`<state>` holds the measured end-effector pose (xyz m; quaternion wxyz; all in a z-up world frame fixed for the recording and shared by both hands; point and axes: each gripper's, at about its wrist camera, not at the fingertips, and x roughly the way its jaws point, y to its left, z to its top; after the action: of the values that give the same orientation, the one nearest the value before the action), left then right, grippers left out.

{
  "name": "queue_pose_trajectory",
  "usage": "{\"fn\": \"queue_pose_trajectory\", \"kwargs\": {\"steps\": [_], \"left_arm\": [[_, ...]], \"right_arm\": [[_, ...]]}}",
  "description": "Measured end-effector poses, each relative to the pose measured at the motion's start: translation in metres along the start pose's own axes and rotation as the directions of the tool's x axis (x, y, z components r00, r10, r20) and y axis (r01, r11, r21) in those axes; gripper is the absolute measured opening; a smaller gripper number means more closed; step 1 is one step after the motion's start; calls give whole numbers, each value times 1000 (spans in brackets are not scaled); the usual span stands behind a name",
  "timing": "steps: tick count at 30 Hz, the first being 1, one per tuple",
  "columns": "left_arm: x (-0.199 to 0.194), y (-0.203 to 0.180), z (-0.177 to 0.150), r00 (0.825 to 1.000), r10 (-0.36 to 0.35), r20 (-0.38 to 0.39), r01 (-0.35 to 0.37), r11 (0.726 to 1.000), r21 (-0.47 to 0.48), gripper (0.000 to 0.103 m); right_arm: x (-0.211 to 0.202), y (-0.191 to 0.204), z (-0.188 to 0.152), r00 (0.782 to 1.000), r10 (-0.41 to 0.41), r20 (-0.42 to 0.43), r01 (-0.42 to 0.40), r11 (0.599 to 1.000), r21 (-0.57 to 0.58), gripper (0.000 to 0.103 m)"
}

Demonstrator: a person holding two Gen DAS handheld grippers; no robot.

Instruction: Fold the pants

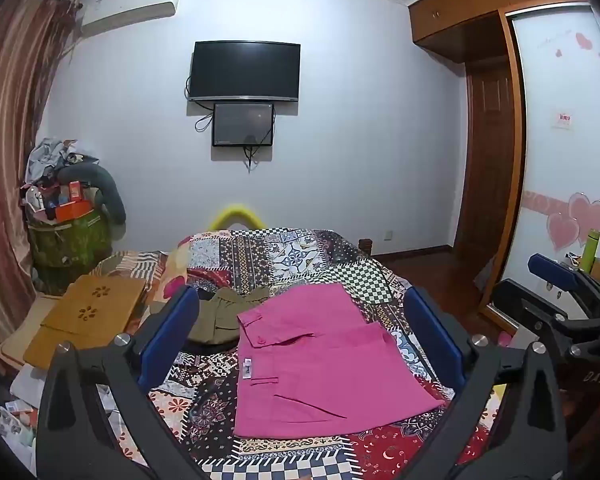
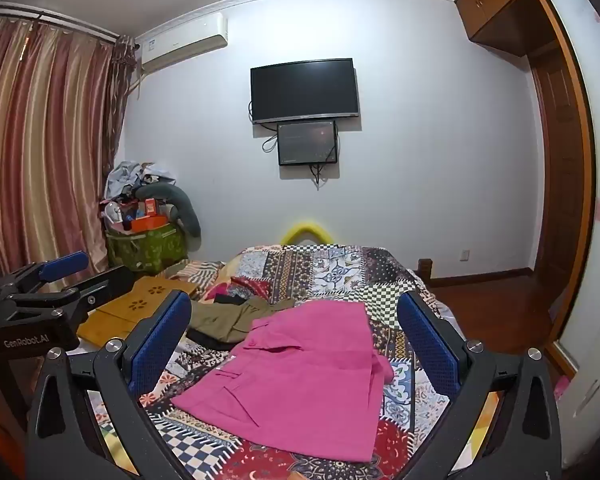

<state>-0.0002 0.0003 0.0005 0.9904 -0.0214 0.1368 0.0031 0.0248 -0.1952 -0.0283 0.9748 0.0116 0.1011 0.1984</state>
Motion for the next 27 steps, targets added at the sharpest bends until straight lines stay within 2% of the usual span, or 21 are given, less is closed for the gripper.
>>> {"fn": "queue_pose_trajectory", "kwargs": {"steps": [27], "left_arm": [[-3,-8,-1,1000,18,13,-19,1000,22,103]], "right_arm": [[1,-1,0,1000,-4,2,4,1000,-9,102]]}}
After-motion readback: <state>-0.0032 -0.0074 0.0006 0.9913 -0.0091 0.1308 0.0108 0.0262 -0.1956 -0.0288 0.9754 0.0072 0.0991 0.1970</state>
